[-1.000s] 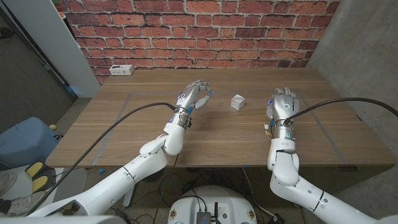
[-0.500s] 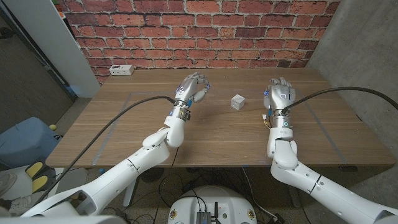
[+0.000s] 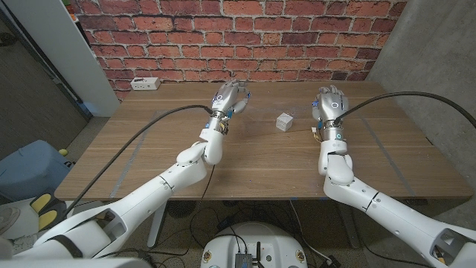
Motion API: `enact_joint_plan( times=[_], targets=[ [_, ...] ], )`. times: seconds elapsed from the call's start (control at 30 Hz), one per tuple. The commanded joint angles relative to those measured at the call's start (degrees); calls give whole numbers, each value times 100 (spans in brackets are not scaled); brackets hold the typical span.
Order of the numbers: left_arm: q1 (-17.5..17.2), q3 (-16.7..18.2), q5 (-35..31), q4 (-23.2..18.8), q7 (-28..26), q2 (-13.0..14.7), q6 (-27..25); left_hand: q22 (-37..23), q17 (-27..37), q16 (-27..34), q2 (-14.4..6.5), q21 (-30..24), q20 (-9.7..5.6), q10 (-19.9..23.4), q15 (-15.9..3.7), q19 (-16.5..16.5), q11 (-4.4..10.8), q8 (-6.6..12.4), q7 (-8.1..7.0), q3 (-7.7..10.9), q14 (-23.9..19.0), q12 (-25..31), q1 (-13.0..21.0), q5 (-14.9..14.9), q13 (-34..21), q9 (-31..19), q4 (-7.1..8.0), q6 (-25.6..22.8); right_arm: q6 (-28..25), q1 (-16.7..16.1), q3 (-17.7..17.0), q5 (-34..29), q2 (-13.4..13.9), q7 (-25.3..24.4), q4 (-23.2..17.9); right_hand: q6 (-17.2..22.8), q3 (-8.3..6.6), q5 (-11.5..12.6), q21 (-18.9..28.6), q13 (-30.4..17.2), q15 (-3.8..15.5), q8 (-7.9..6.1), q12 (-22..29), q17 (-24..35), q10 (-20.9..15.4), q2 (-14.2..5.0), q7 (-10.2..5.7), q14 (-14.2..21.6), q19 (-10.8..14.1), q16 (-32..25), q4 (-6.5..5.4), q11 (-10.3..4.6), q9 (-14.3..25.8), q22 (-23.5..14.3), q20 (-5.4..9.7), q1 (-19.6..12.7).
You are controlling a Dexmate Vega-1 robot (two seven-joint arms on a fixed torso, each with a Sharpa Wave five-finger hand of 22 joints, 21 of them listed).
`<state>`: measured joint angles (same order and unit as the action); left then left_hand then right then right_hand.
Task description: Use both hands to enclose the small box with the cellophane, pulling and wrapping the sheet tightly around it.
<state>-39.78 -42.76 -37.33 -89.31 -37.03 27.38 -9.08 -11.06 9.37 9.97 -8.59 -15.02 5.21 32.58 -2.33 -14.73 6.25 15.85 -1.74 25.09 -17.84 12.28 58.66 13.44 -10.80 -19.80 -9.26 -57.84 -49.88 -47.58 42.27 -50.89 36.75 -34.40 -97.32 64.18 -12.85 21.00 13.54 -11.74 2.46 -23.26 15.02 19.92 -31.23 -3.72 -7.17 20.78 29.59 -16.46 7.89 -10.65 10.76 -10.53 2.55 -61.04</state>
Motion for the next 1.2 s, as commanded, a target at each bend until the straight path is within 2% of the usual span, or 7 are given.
enact_joint_plan(
  times=[0.03, 0.53, 0.83, 0.93, 1.03, 1.13, 1.2],
  targets=[
    [560, -302, -114, 637, 3, -243, -351, -15, -4, 0, -28, 19, -35, 16, -411, 12, 9, -36, 605, -6, 12, -4, -15, -15, -25, -436, -6, -677, 298, 606, 203, 252, -113, -13, 684, 130, -26, -2, 16, -18, 973, -12, -42, 17, -31, -2, 107, 74, 46, 34, -15, 4, 21, -7, -38, -12],
    [1325, -822, -225, 1773, -297, -742, -728, -14, -5, 5, -21, 24, -51, 69, -441, 9, 41, -73, 607, -16, -2, 10, -13, -16, -24, -418, -17, -747, 649, 1293, 472, 619, -439, -229, 1702, 68, -36, -23, 5, -22, 971, 32, -92, 13, -15, -26, 52, 83, 46, 55, -38, 11, 28, -7, -73, 24],
    [1726, -1108, -126, 2560, -569, -1066, -846, -12, -5, 7, -13, 18, -77, 145, -456, -15, 45, -95, 629, -18, -17, 33, -1, -10, -23, -419, -31, -778, 829, 1494, 538, 871, -526, -402, 1966, -162, -64, -63, -6, -28, 969, 142, -193, 11, 118, -50, -74, 72, 47, 88, -38, 25, 34, -7, -109, 36],
    [1856, -1209, -69, 2818, -622, -1163, -843, -12, -5, 7, -11, 18, -82, 152, -461, -18, 57, -94, 630, -18, -21, 33, 2, -8, -23, -426, -33, -788, 817, 1498, 525, 953, -528, -439, 1949, -677, -81, -135, -26, -38, 922, 376, -302, 9, 301, -60, -206, 45, 32, 136, -47, 84, 45, -7, -159, 87],
    [1968, -1304, -8, 3049, -688, -1265, -840, -12, -6, 8, -8, 17, -94, 158, -467, -24, 42, -103, 642, -17, -27, 33, 8, -6, -22, -418, -38, -806, 777, 1467, 509, 1017, -490, -432, 1853, -1448, -96, -206, -48, -52, 856, 781, -398, -1, 584, -24, -396, -1, 20, 201, -56, 137, 23, -6, -210, 186],
    [2079, -1405, 43, 3273, -743, -1370, -852, -11, -6, 8, -8, 16, -97, 164, -470, -29, 52, -102, 648, -17, -30, 34, 12, -5, -22, -419, -40, -824, 772, 1375, 425, 1122, -465, -532, 1731, -2349, -61, -281, -80, -64, 765, 1216, -438, 9, 893, 31, -411, -105, -29, 266, -116, 253, 20, -8, -289, 402],
    [2157, -1481, 68, 3429, -776, -1437, -846, -11, -6, 8, -7, 15, -106, 167, -474, -33, 54, -103, 642, -17, -33, 34, 15, -4, -22, -424, -41, -830, 746, 1301, 350, 1203, -452, -582, 1623, -3234, -5, -319, -102, -70, 675, 1391, -464, 25, 1241, 86, -324, -207, -81, 312, -174, 317, 23, -11, -352, 612]
  ],
)
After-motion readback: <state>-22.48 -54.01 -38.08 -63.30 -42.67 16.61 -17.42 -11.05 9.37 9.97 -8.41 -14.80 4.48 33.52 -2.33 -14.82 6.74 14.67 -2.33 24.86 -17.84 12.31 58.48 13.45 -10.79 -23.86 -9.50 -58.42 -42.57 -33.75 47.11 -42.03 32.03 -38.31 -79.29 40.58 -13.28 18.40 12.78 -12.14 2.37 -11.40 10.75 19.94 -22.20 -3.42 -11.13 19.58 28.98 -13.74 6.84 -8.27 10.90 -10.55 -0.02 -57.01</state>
